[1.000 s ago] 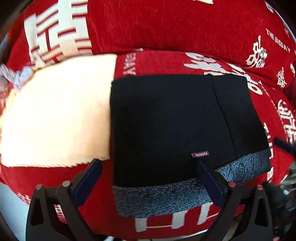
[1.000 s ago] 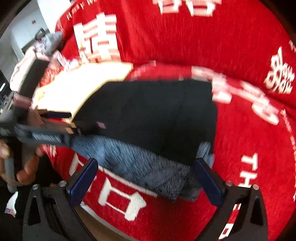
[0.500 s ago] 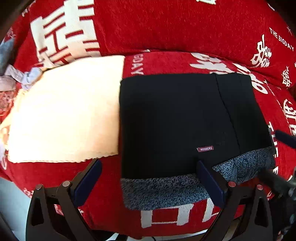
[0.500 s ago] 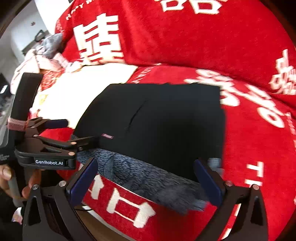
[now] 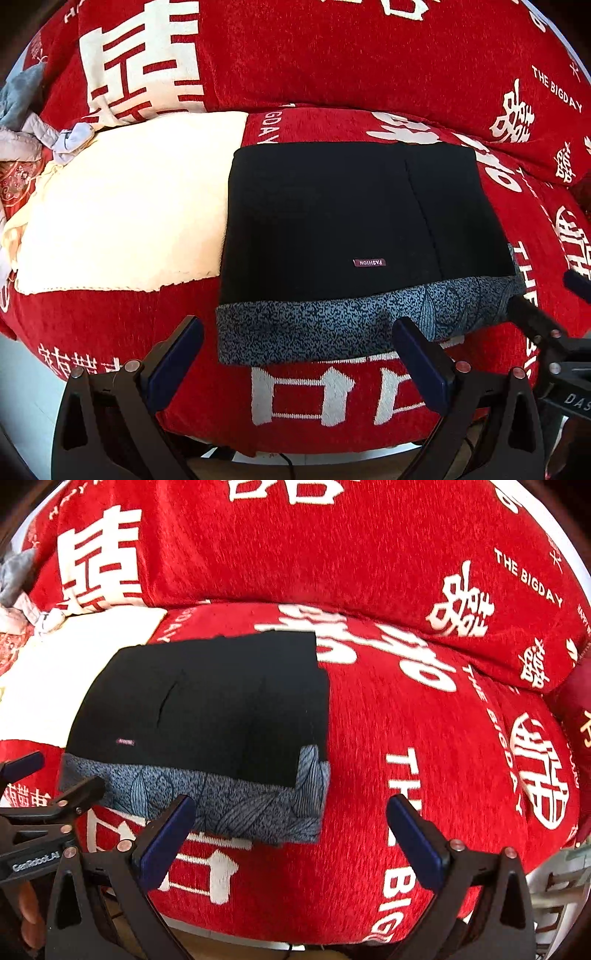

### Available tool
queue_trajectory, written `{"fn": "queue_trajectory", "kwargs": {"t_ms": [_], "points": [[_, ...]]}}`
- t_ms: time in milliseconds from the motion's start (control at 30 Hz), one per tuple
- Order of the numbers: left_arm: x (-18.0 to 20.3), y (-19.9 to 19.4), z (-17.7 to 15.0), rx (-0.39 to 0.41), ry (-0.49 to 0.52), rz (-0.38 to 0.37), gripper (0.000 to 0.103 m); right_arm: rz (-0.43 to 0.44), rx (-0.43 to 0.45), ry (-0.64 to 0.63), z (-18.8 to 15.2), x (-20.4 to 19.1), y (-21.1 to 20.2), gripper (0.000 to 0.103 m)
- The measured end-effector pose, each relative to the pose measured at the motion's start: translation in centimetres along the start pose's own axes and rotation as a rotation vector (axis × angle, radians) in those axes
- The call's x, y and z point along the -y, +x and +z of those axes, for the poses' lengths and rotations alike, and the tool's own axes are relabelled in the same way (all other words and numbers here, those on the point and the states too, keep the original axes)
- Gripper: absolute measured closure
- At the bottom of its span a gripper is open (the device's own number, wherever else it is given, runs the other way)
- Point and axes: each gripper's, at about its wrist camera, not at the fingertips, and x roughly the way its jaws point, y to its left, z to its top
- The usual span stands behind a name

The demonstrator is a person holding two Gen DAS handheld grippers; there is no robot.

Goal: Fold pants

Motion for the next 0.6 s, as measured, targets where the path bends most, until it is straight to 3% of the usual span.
{"fn": "queue_trajectory", "kwargs": {"t_ms": [100, 433, 600], "points": [[0.19, -0.1, -0.27, 0.012, 0.009, 0.03, 0.001, -0.002, -0.014, 0.017, -0.41, -0.18, 0.13, 0.0], [0.09, 0.28, -0.88, -0.023, -0.01, -0.015, 0.001, 0.003, -0.033, 0.024, -0.7, -0.32, 0.52, 0.0], [0.41, 0.19, -0.98, -0.02, 0.014, 0.039, 0.001, 0.005, -0.039, 0.034, -0.79, -0.33, 0.77, 0.0]]}}
